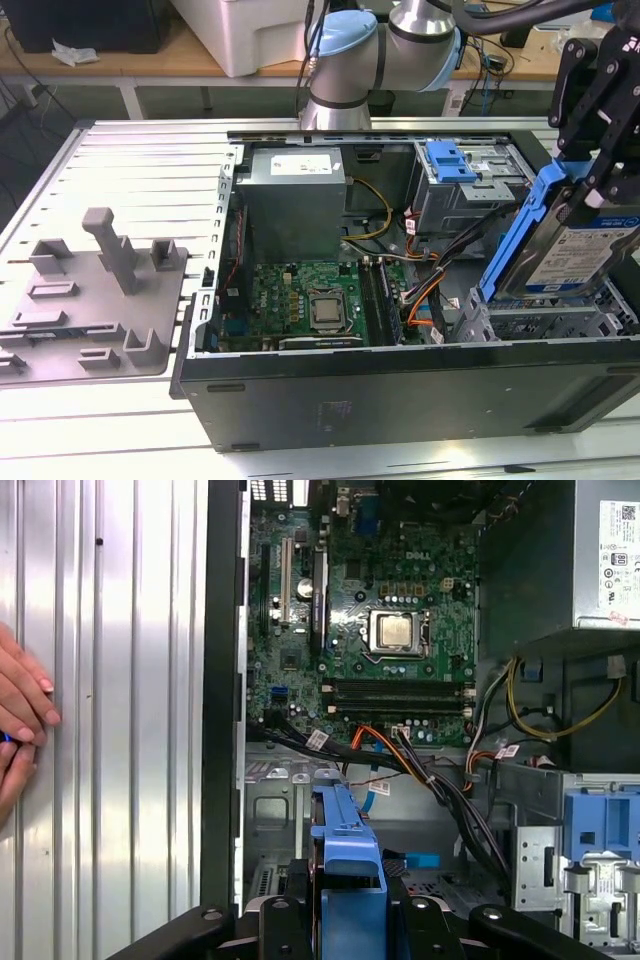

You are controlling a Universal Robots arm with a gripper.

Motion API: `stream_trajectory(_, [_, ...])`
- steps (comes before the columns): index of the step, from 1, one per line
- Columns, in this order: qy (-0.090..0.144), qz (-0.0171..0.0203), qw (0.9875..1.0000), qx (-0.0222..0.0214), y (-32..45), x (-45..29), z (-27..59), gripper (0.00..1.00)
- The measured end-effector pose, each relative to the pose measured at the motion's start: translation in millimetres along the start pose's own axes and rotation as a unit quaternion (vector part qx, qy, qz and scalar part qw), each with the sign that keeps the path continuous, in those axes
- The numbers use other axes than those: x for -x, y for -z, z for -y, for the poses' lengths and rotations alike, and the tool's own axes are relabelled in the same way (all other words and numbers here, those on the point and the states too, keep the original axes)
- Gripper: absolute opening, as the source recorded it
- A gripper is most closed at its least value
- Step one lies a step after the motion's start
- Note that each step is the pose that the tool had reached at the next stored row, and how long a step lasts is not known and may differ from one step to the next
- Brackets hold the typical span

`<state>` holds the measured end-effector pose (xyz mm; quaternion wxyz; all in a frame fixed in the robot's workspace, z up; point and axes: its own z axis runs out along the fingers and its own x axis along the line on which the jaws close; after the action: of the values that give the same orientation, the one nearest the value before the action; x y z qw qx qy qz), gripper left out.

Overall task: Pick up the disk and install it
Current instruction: 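Insert the disk into the insertion slot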

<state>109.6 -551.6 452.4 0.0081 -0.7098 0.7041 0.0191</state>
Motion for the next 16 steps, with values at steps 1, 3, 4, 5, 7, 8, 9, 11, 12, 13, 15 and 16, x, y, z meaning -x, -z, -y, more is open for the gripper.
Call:
stream_trajectory(1, [-0.001,0.0000,1.0000,0.0000,-0.2,0.0,0.0,0.37])
stream_trajectory(3, [-0.002,0.0000,1.0000,-0.0001,-0.5,0.0,0.0,0.37])
stream_trajectory(4, [-0.002,0.0000,1.0000,-0.0001,-0.6,0.0,0.0,0.37])
stream_trajectory(5, [-0.003,0.0001,1.0000,-0.0001,-0.9,0.0,0.0,0.37])
stream_trajectory(7, [-0.005,0.0001,1.0000,-0.0002,-1.4,-0.1,0.0,0.37])
stream_trajectory(8, [-0.005,0.0001,1.0000,-0.0002,-1.6,-0.1,0.0,0.37])
stream_trajectory(9, [-0.006,0.0001,1.0000,-0.0002,-1.7,-0.1,0.0,0.37])
stream_trajectory(11, [-0.006,0.0001,1.0000,-0.0003,-2.0,-0.1,0.0,0.37])
stream_trajectory(12, [-0.007,0.0001,1.0000,-0.0003,-2.2,-0.1,0.0,0.37])
stream_trajectory(13, [-0.007,0.0001,1.0000,-0.0003,-2.4,-0.1,0.0,0.37])
stream_trajectory(15, [-0.008,0.0001,1.0000,-0.0003,-2.7,-0.1,0.1,0.37])
stream_trajectory(16, [-0.008,0.0001,1.0000,-0.0003,-2.8,-0.1,0.1,0.37])
